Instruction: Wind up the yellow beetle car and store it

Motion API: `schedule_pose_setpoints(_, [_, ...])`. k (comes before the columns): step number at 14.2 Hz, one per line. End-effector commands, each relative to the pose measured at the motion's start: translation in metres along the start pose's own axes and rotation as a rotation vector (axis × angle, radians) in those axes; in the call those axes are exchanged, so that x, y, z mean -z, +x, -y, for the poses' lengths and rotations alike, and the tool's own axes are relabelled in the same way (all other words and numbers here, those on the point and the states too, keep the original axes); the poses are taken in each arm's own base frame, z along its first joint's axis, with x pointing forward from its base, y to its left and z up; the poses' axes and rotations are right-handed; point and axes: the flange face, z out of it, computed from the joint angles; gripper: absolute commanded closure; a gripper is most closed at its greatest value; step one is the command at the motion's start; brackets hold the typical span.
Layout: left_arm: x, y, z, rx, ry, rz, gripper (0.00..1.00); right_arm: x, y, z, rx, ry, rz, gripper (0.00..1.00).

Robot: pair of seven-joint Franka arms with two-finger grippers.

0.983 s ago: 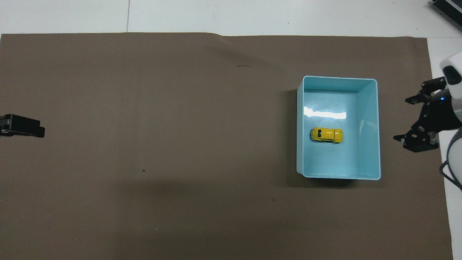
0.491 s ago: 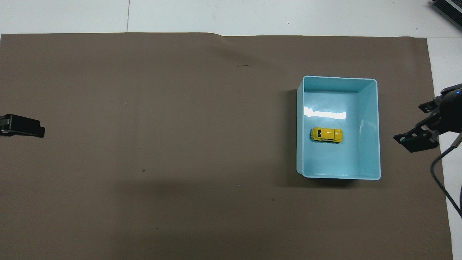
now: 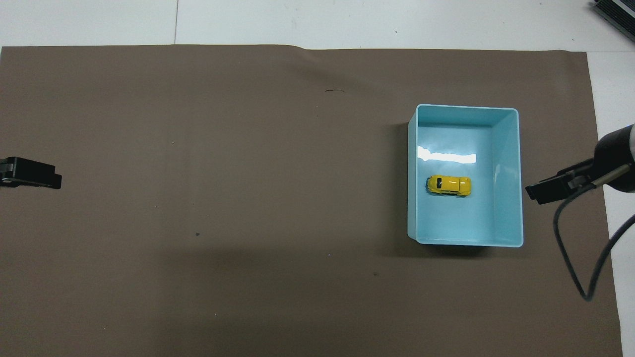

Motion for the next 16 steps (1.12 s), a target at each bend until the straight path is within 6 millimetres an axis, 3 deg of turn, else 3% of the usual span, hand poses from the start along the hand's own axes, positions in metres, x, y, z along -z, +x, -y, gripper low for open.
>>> schedule_pose_setpoints(1, [0.003,-0.003,0.002,-0.011,0.006,-0.008,0.00,0.008,-0.001,-0.002,-0.115,0.015,-0.008,0.00])
schedule_pose_setpoints(5, [0.003,-0.003,0.002,-0.011,0.006,-0.008,0.00,0.011,0.000,-0.016,-0.151,0.006,-0.047,0.00])
schedule_pose_setpoints(16, [0.004,-0.004,0.002,-0.011,0.006,-0.009,0.00,0.006,0.007,-0.016,-0.224,0.002,-0.066,0.00])
